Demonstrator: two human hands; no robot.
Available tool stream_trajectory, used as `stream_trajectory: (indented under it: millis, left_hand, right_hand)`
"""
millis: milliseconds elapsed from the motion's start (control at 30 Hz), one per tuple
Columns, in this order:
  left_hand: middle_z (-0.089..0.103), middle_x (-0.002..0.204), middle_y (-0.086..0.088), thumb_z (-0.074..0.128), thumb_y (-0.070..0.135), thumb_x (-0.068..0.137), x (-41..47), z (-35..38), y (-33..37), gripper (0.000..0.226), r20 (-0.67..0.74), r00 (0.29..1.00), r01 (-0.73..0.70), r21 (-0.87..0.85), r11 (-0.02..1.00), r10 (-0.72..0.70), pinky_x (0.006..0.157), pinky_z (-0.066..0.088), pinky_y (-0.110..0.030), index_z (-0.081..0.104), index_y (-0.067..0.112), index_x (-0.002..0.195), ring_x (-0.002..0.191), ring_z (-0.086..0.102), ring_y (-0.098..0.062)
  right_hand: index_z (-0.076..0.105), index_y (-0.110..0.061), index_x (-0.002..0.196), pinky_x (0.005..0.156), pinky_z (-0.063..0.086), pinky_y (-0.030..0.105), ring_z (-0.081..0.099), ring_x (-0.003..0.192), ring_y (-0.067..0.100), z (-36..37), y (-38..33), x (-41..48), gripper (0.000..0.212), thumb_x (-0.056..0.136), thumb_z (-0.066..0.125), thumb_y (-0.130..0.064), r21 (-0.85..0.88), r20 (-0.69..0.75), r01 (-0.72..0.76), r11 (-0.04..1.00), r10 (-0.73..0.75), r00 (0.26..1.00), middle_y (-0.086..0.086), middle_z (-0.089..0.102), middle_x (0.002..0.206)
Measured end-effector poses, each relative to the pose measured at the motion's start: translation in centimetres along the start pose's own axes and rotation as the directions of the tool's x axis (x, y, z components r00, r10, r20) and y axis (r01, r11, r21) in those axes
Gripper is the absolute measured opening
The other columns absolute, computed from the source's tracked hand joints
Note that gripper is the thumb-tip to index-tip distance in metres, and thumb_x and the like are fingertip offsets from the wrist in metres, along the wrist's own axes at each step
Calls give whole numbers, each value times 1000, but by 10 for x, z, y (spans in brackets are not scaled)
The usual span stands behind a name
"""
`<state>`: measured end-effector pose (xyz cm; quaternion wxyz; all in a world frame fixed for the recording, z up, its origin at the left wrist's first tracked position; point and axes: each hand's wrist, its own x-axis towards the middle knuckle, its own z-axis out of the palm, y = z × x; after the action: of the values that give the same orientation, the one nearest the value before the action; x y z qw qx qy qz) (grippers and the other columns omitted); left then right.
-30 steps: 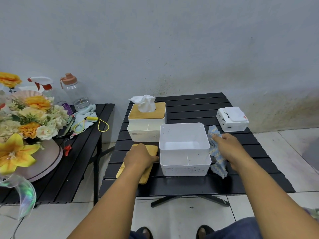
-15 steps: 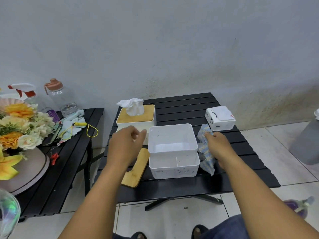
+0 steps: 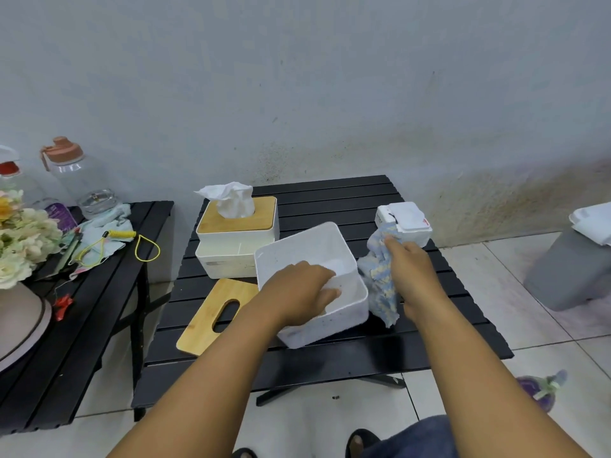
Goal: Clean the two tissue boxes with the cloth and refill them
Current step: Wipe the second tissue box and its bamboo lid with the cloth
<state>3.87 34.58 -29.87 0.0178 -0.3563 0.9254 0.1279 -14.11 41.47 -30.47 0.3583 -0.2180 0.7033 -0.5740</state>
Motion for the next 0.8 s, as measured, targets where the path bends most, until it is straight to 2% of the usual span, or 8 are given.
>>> stream_trajectory:
  millis: [100,233,333,400,533,600,733,800]
  left_hand:
    - [64,87,4,49,41,107,-4,-12,-3,29,-137,990,-3,-248,969,-32,75,41,-36,59,25,85,85,56,-21]
    - [72,98,5,52,36,107,-11,-24,-3,24,-229,958,1,-603,798,-174,73,48,-31,70,21,104,90,66,-15]
    - [75,90,6,54,33,106,-15,-25,-4,23,-244,927,10,-744,668,-285,69,50,-30,72,24,95,83,70,-13]
    - [77,85,6,56,28,106,-15,-25,-6,24,-264,900,3,-791,611,-347,66,49,-27,72,24,88,78,70,-11]
    - [67,64,9,54,12,106,-12,-31,-16,30,-237,863,-81,-937,339,-447,59,52,-24,65,19,78,60,61,-4]
    - [66,74,3,53,14,107,-14,-35,-20,18,-176,887,-86,-971,223,-426,58,56,-18,62,10,91,64,62,-7]
    - [65,70,3,58,1,101,-17,-28,-26,24,-282,862,-5,-835,550,-421,60,48,-19,64,14,81,58,54,-1]
    - [78,87,0,58,14,103,-19,-28,-24,18,-271,876,-22,-849,528,-399,72,54,-30,74,15,95,78,70,-10]
  right_hand:
    - [62,-21,100,75,56,36,69,87,20,3,-13,-12,24,91,66,-42,74,-110,192,979,-183,977,1,71,97]
    - [58,-29,101,68,55,40,64,80,17,17,-17,-30,7,98,57,-35,-196,-112,446,873,-471,875,-8,66,88]
    - [59,-36,124,88,55,40,62,109,16,34,-4,-41,31,98,51,-22,-304,60,575,760,-587,808,-7,66,119]
    - [54,-36,138,106,44,32,44,137,9,43,1,-52,49,95,54,-12,-332,124,648,686,-649,751,-11,47,150]
    - [50,-30,144,109,43,35,23,150,11,63,19,-88,57,91,53,-11,-436,250,763,477,-750,612,-16,30,160]
    - [49,-23,144,103,50,45,26,149,19,70,26,-101,57,88,45,-17,-509,296,782,360,-780,552,-7,36,158]
    - [35,-27,153,100,49,40,10,153,13,74,2,-84,60,94,37,-24,-542,300,726,423,-710,638,-9,15,166]
    - [23,-31,157,104,45,41,-3,153,7,72,-12,-66,58,100,34,-25,-578,274,645,500,-625,731,-15,2,166]
